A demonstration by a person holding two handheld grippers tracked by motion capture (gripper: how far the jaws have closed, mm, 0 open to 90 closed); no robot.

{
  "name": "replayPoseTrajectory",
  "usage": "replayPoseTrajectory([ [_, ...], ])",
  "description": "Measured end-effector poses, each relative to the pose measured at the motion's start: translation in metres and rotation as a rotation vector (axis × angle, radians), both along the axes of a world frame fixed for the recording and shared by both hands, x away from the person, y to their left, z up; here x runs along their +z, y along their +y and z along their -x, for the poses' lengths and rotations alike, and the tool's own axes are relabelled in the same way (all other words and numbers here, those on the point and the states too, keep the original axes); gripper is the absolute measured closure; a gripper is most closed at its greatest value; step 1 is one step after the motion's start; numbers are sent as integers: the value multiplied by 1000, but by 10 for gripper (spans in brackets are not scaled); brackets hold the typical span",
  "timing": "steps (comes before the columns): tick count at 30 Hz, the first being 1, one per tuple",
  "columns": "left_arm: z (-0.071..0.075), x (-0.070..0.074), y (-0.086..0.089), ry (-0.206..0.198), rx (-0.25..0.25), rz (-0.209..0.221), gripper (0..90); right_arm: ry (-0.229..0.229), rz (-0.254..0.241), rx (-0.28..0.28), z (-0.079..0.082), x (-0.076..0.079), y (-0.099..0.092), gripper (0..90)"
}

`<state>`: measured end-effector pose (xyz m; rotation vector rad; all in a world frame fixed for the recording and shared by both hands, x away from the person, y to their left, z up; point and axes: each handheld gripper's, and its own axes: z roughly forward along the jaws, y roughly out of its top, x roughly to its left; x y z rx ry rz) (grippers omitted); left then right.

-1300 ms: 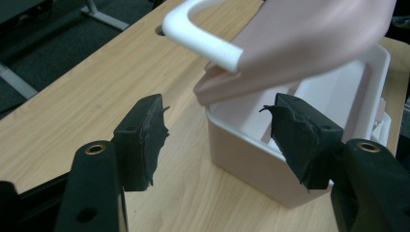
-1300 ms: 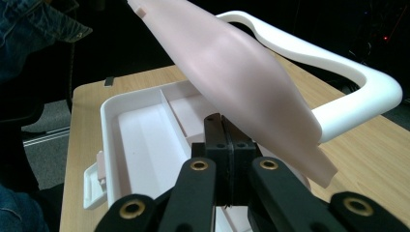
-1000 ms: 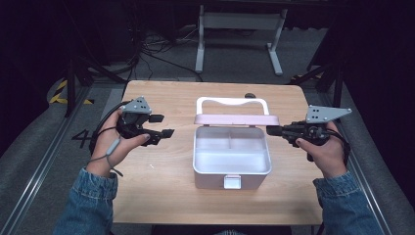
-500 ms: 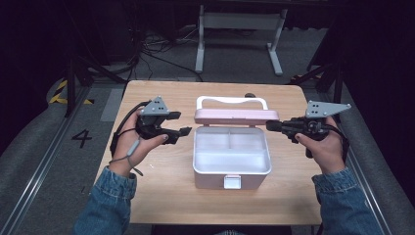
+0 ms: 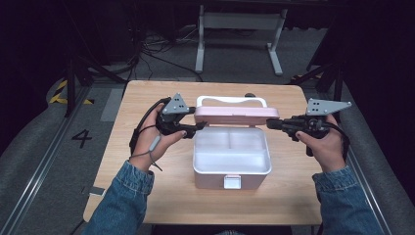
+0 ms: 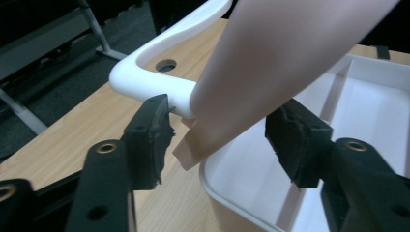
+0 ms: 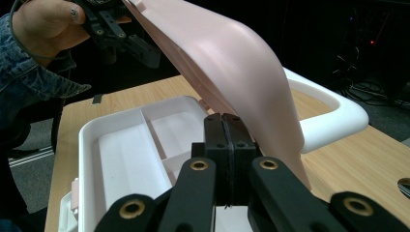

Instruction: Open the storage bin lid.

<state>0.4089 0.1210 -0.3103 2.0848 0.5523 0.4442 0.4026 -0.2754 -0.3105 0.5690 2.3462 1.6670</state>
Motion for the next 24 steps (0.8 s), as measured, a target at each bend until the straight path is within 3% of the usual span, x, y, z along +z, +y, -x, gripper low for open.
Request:
replayPoseTrajectory([
  [5,-2,2,1,2,19,46,545,3,4,-3,0,0,-1,900],
  [12,-3,4,1,-8,51,65,610,0,1,-11,1,0,-4,900],
  [19,-4,6,0,-21,74,66,634,7,-11,-19,3,-1,-10,900],
  [23,-6,12,-2,-15,62,112,631,16,-11,-32,6,-3,-17,900],
  [24,-6,14,-3,-23,66,107,631,15,-11,-35,7,-4,-19,900],
])
